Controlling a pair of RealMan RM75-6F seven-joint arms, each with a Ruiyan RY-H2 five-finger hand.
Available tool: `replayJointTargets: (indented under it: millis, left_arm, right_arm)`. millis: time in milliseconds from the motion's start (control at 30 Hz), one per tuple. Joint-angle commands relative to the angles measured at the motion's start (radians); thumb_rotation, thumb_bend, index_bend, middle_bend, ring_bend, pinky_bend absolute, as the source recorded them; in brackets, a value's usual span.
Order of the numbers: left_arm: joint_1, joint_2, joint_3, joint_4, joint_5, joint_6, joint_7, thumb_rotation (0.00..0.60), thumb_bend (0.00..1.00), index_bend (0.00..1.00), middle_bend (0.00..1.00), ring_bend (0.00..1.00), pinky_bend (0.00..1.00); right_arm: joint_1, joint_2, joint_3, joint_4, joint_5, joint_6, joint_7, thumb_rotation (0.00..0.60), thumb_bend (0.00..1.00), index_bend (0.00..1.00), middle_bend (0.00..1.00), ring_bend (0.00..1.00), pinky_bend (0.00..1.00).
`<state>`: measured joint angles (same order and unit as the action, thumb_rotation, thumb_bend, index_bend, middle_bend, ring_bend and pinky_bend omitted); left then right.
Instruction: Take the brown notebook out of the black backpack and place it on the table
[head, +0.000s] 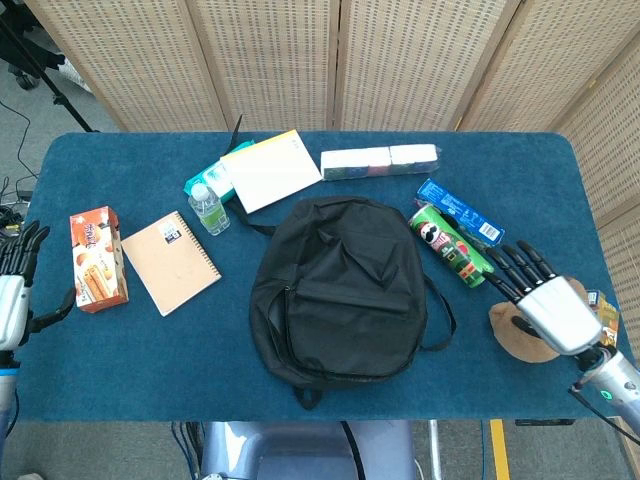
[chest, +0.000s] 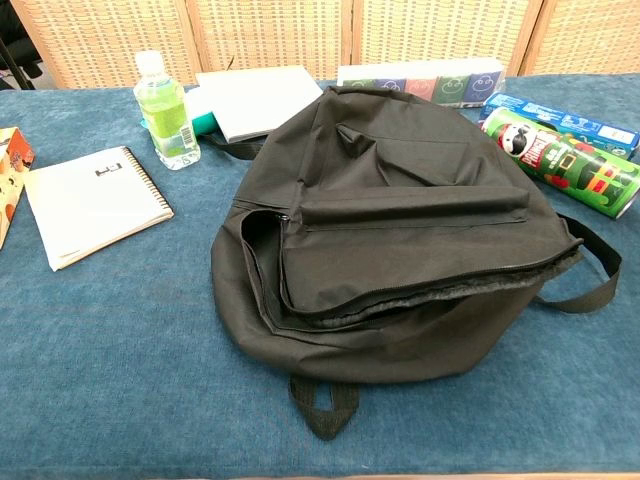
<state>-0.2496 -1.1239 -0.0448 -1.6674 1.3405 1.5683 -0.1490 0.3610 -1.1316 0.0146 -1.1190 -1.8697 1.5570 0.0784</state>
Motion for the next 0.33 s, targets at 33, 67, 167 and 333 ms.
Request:
replayJointTargets:
  millis: [33, 67, 167, 333]
  left_arm:
    - [0.061, -0.015, 0.032, -0.006, 0.005, 0.046, 0.037, 0.6, 0.35, 0.0, 0.0, 0.0, 0.03]
    - [0.075, -0.021, 0.041, 0.003, 0.009, 0.055, 0.046, 0.6, 0.35, 0.0, 0.0, 0.0, 0.03]
    - [0.091, -0.032, 0.042, 0.026, 0.02, 0.053, 0.043, 0.6, 0.35, 0.0, 0.0, 0.0, 0.03]
    - [0.104, -0.024, 0.041, 0.027, 0.047, 0.041, 0.039, 0.6, 0.36, 0.0, 0.0, 0.0, 0.03]
  right_arm:
    - [-0.122, -0.051, 0.022, 0.025, 0.089, 0.122, 0.005, 0.6, 0.0, 0.18, 0.0, 0.0, 0.03]
    - [-0.163, -0.07, 0.037, -0.022, 0.164, 0.129, 0.046, 0.6, 0.0, 0.17, 0.0, 0.0, 0.02]
    - [-0.217, -0.104, 0.054, -0.114, 0.258, 0.135, 0.094, 0.6, 0.0, 0.14, 0.0, 0.0, 0.0]
    - [-0.252, -0.119, 0.069, -0.199, 0.314, 0.138, 0.08, 0.6, 0.0, 0.13, 0.0, 0.0, 0.0]
